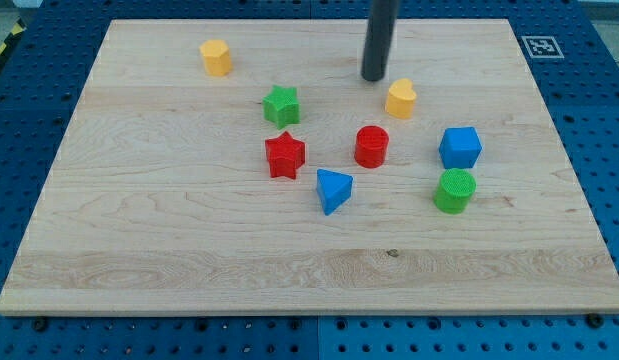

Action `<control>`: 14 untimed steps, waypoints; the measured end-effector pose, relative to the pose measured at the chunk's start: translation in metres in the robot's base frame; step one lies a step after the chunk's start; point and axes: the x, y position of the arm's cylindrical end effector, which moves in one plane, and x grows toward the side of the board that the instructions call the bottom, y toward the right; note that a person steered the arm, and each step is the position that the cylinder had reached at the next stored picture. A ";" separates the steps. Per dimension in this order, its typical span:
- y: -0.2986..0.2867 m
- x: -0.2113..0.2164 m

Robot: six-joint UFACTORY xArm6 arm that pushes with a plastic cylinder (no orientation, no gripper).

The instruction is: Slide the yellow hexagon above the green star

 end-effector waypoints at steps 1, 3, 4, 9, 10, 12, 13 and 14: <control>-0.051 -0.025; -0.157 -0.048; -0.193 -0.048; -0.258 -0.022; -0.237 -0.020; -0.209 0.014; -0.203 0.017; -0.178 0.018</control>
